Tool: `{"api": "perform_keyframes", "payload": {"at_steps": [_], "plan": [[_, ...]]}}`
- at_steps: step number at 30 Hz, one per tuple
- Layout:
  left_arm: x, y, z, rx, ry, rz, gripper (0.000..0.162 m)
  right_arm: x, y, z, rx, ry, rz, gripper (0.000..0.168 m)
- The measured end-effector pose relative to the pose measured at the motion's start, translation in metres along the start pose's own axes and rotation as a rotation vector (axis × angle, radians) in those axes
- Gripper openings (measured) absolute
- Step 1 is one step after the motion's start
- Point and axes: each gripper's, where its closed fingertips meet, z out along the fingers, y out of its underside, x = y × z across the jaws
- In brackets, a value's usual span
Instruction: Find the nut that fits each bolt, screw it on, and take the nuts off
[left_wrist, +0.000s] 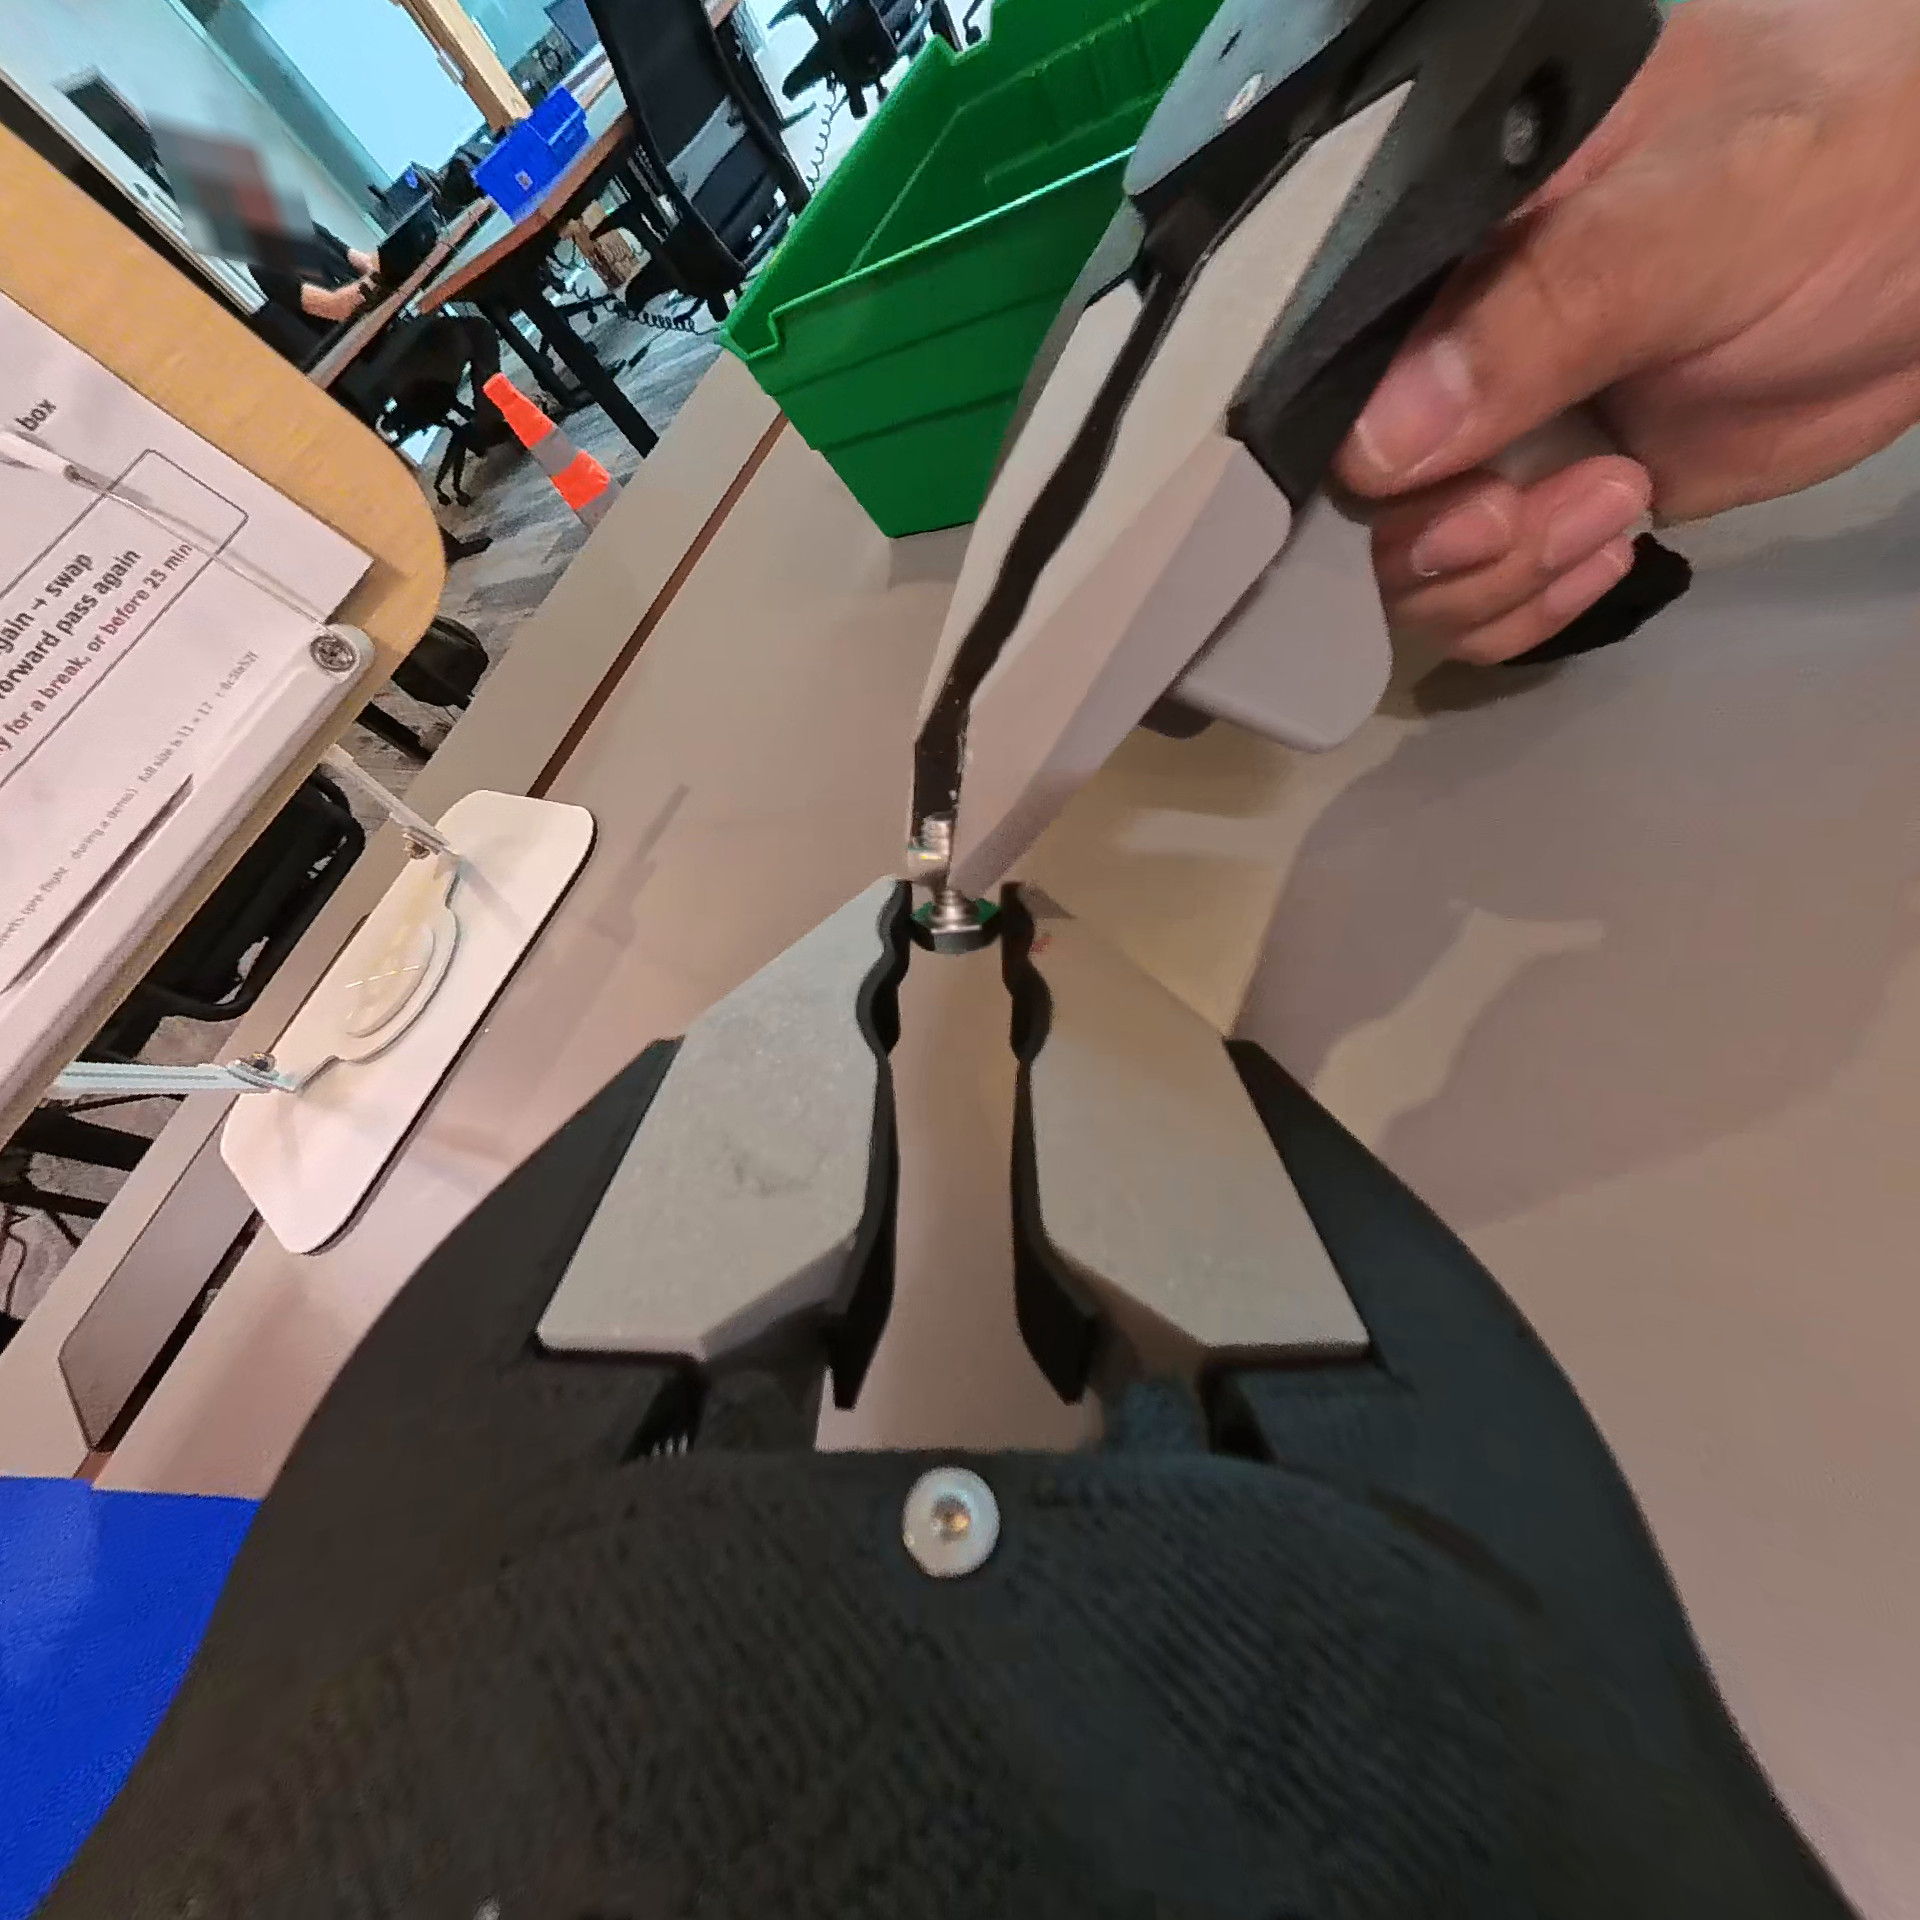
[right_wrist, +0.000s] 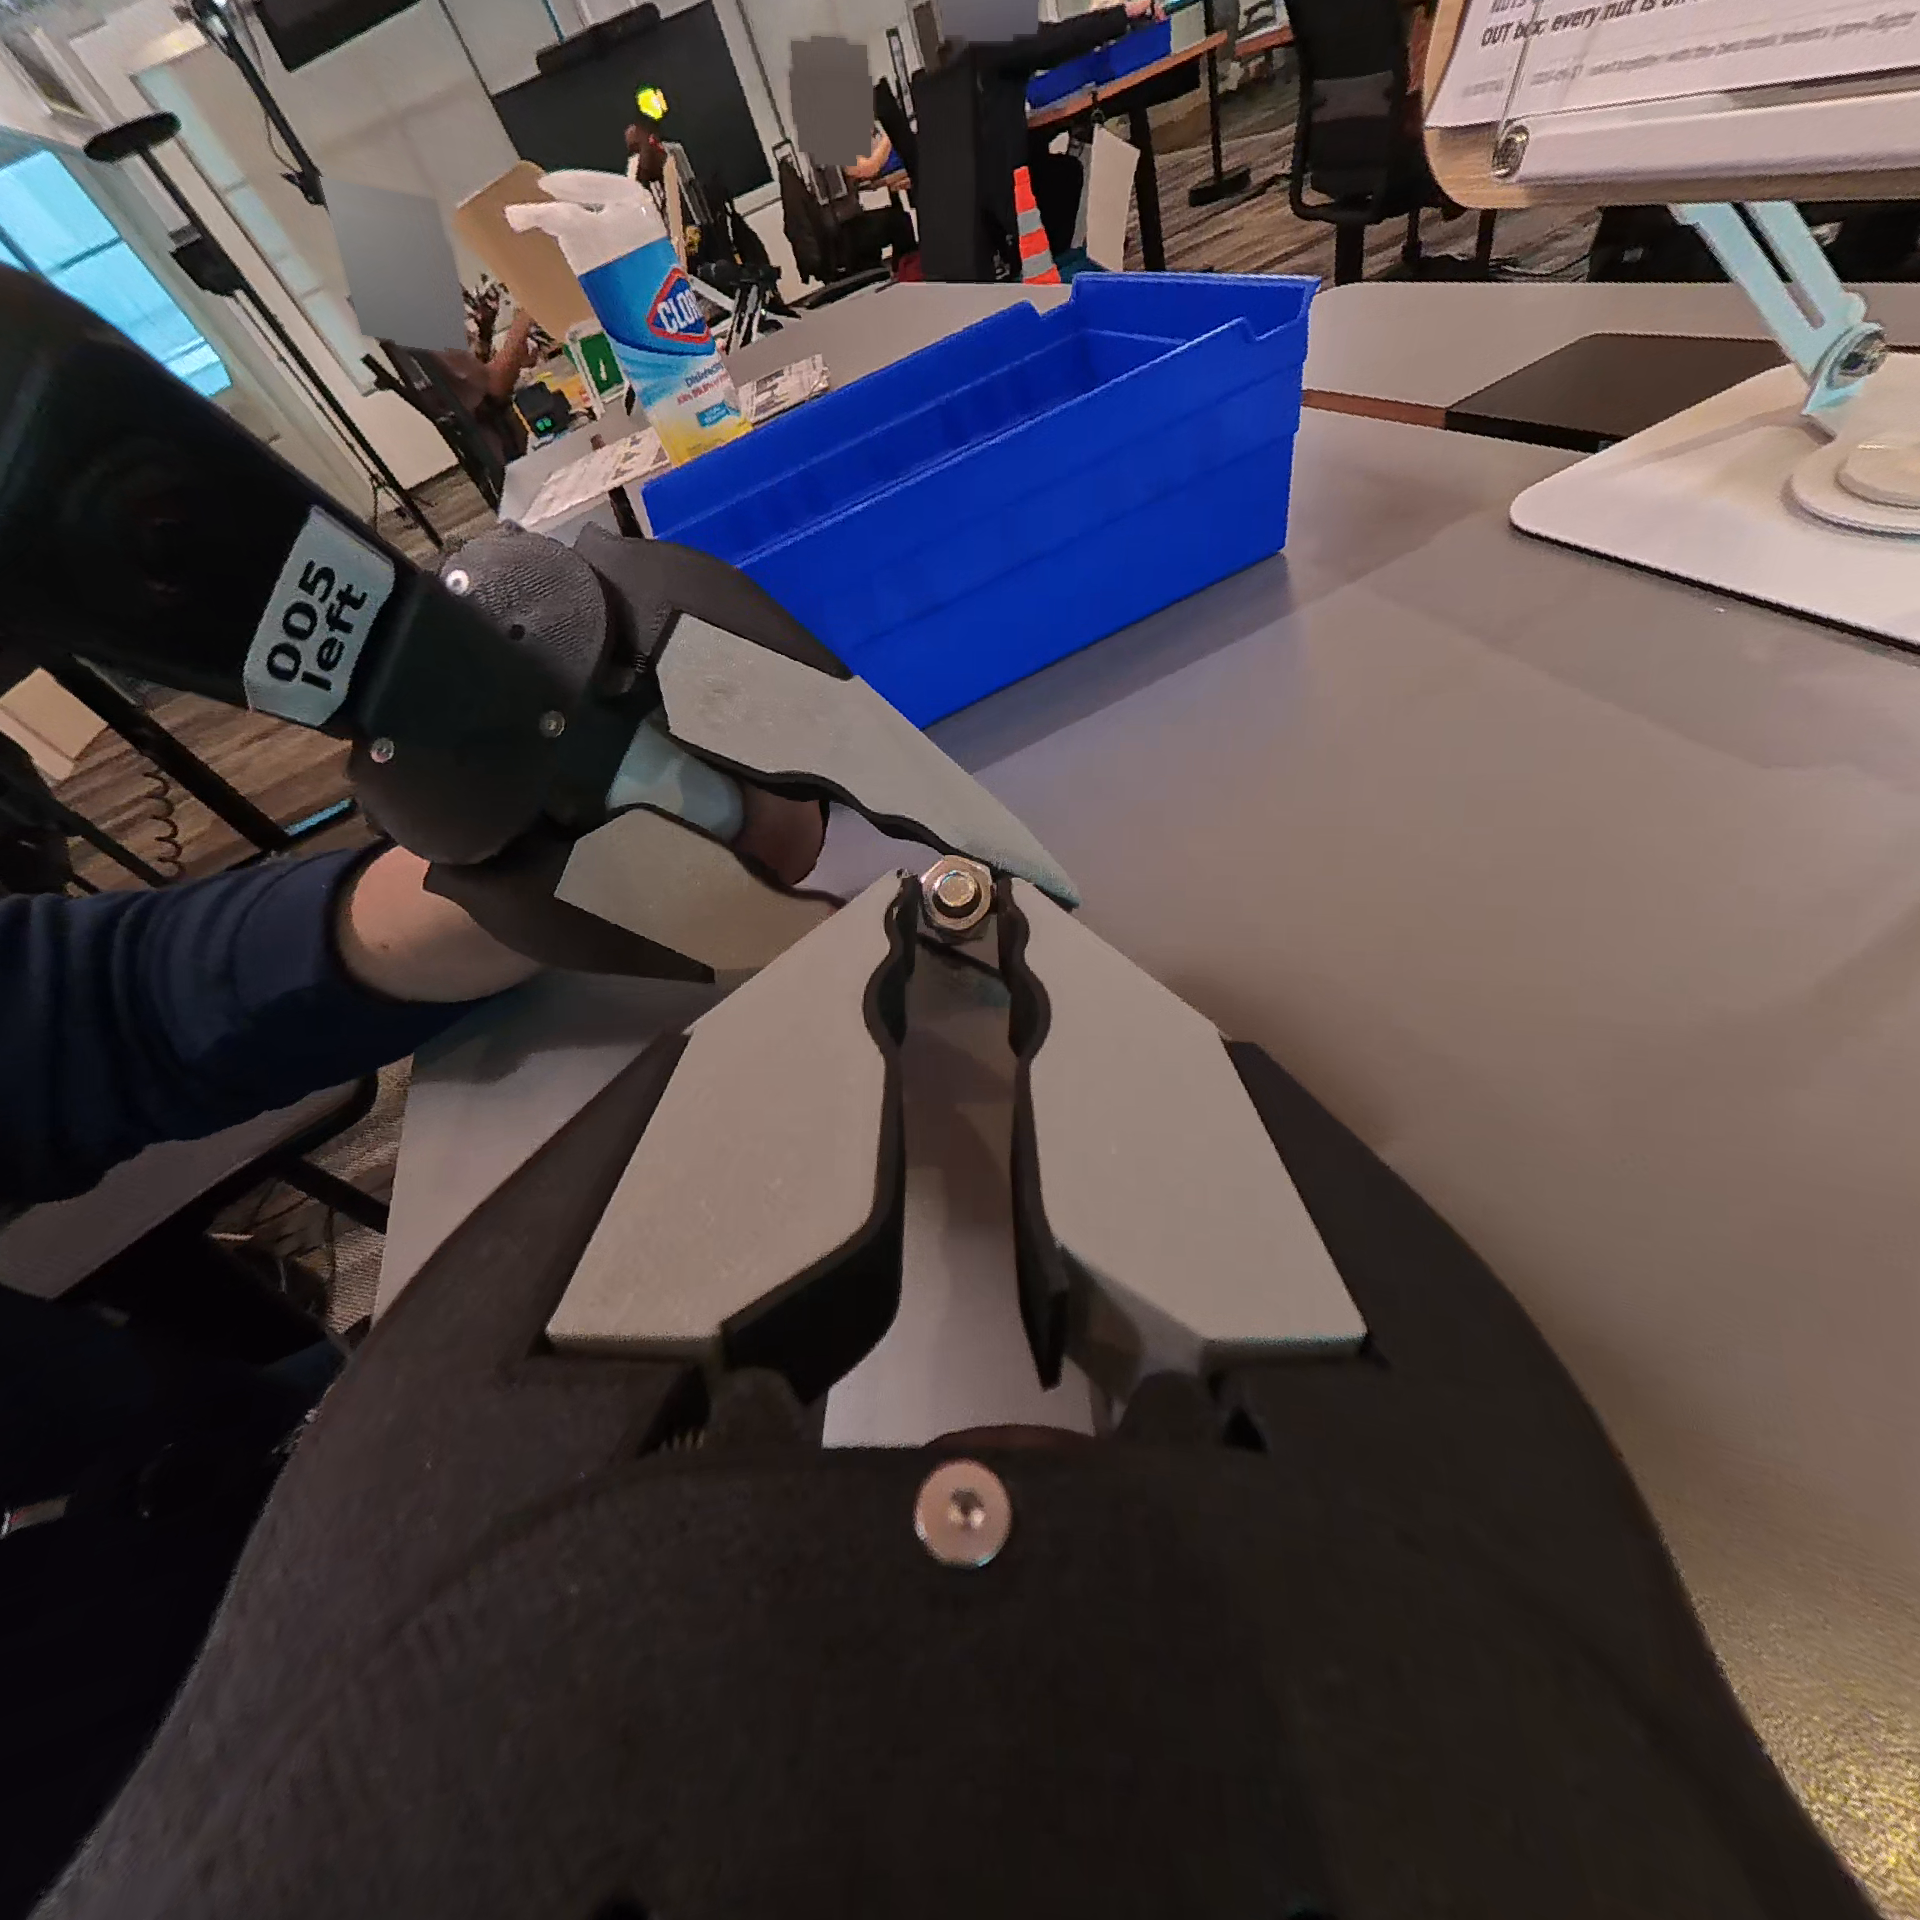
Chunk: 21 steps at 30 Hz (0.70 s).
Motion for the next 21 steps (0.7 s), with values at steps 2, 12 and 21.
{"api": "perform_keyframes", "payload": {"at_steps": [2,12,21], "plan": [[0.0,-0.001,-0.001,0.007,0.008,-0.016,0.014,-0.001,-0.001,0.0,0.004,0.002,-0.009,0.012],[-0.003,-0.018,-0.009,0.14,0.132,-0.284,0.014,-0.003,-0.014,-0.011,0.051,0.031,-0.092,0.013],[-0.01,-0.028,-0.016,0.23,0.172,-0.39,0.014,-0.017,-0.026,-0.015,0.125,-0.044,-0.094,0.012]]}}
